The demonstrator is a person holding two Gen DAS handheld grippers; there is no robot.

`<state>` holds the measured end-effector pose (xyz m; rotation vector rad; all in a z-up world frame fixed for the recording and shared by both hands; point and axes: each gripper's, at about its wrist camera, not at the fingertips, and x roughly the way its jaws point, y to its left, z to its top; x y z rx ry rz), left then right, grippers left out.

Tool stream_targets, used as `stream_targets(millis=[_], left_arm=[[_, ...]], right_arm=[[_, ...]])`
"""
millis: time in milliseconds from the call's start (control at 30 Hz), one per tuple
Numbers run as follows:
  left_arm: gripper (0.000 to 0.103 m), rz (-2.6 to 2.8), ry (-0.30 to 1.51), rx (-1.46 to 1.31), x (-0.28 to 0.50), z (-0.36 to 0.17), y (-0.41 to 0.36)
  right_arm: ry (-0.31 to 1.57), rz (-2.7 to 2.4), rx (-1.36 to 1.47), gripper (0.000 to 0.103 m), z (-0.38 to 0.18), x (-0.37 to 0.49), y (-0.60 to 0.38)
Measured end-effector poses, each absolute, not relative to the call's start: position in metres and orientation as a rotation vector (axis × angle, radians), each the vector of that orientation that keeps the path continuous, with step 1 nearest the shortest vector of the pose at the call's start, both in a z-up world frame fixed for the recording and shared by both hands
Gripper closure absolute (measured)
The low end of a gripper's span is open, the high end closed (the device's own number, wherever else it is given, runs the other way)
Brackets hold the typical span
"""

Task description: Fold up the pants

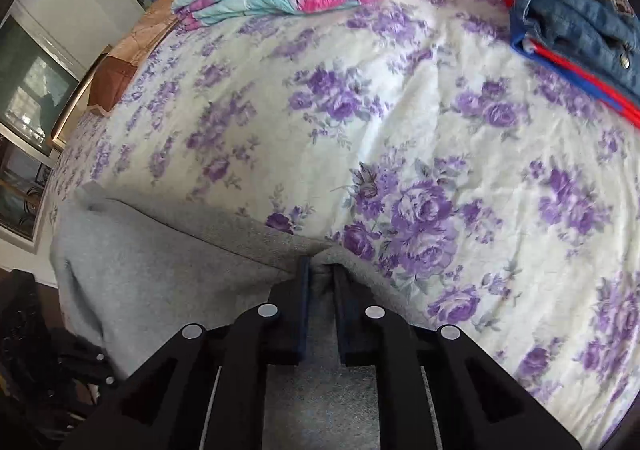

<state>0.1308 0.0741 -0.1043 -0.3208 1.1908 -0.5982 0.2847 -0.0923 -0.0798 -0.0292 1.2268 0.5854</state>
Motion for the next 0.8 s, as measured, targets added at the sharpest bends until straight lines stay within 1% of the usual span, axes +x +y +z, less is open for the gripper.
stream_targets(millis=[67,133,200,233,267,300,367,400,433,467,500,533,567,600,700,800], left_arm=[[0.101,-0.596,1.195,-0.318,0.131,-0.105,0.074],[0.101,-0.596,1.195,-0.318,0.131,-0.104,0.074],[0.101,-0.596,1.189,-0.311,0.130,-0.103,0.073],[0.102,-0.593,1.186,-0.300,0.129,-0.102,0.072],[0.102,-0.588,1.179,-0.277,0.128,-0.099,0.070],[0.102,-0.577,1.172,-0.253,0.126,-0.095,0.067],[0.102,-0.551,1.158,-0.204,0.123,-0.084,0.060],[0.102,-0.551,1.142,-0.189,0.121,-0.076,0.057],[0.102,-0.562,1.115,-0.186,0.120,-0.065,0.054],[0.102,-0.581,1.087,-0.184,0.120,-0.053,0.050],[0.102,-0.595,1.057,-0.175,0.120,-0.041,0.044],[0.098,-0.592,1.030,-0.161,0.123,-0.030,0.038],[0.095,-0.576,1.013,-0.142,0.129,-0.020,0.030],[0.087,-0.555,1.017,-0.124,0.137,-0.015,0.020],[0.085,-0.608,1.080,-0.144,0.173,-0.017,-0.016],[0.085,-0.555,1.170,-0.053,0.216,-0.050,-0.055]], right_arm=[[1.250,0.581,-0.055,0.089,-0.073,0.285,-0.090],[1.288,0.594,-0.034,0.079,-0.060,0.285,-0.097],[1.220,0.556,-0.008,0.057,-0.032,0.278,-0.115],[1.162,0.538,-0.018,0.050,-0.014,0.270,-0.124],[1.106,0.516,-0.039,0.040,0.002,0.259,-0.133],[1.059,0.491,-0.061,0.037,0.015,0.244,-0.143],[1.037,0.474,-0.093,0.037,0.024,0.212,-0.158],[1.047,0.475,-0.101,0.038,0.022,0.192,-0.165],[1.054,0.477,-0.111,0.041,0.016,0.171,-0.169],[1.060,0.472,-0.134,0.064,0.007,0.150,-0.169],[1.069,0.452,-0.170,0.090,-0.002,0.128,-0.171],[1.072,0.430,-0.188,0.096,-0.011,0.109,-0.172],[1.071,0.409,-0.186,0.096,-0.019,0.093,-0.175],[1.078,0.381,-0.170,0.096,-0.026,0.081,-0.181],[1.155,0.321,-0.094,0.095,-0.056,0.064,-0.199],[1.088,0.287,-0.036,0.095,-0.068,0.053,-0.204]])
